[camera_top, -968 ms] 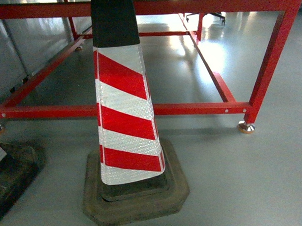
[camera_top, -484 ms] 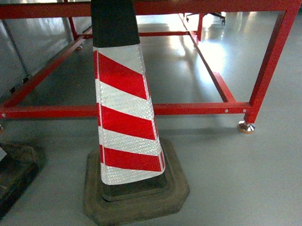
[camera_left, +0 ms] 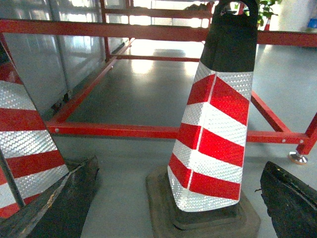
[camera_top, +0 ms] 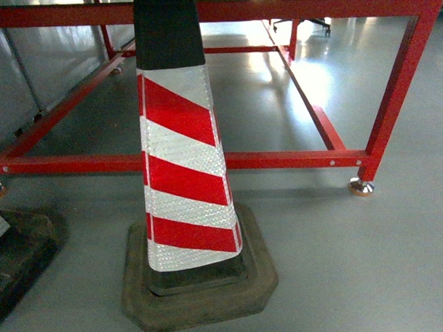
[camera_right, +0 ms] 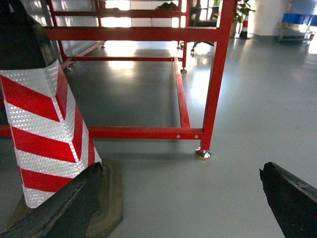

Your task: Pick blue part to blue bin on bottom shelf

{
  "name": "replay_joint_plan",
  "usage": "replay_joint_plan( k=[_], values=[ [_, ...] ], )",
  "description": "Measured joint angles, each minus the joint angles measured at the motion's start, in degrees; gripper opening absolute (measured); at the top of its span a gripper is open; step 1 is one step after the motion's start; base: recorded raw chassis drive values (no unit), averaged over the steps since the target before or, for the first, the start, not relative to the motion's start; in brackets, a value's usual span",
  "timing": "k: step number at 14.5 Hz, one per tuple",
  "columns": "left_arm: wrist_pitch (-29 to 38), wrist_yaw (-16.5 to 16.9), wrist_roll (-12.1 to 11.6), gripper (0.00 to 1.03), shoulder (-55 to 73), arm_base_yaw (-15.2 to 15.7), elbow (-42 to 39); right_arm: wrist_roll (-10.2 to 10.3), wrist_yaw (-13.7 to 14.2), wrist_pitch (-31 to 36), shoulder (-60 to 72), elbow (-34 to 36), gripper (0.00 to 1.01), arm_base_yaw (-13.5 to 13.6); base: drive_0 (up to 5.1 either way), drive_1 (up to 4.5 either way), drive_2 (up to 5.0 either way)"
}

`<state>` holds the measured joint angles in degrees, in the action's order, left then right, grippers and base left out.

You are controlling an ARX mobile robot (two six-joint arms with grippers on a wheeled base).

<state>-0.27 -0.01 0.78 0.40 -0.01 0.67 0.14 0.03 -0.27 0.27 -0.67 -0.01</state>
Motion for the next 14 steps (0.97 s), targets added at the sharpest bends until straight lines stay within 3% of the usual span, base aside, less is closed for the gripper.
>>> replay_joint_plan(
  k=[14],
  values=[
    [-0.04, 0.0, -0.11, 0.98, 0.02, 0.0, 0.0, -0.09, -0.07, -0.02, 0.0, 0.0, 0.98, 0.0, 0.0, 0.0, 0.0]
  ],
)
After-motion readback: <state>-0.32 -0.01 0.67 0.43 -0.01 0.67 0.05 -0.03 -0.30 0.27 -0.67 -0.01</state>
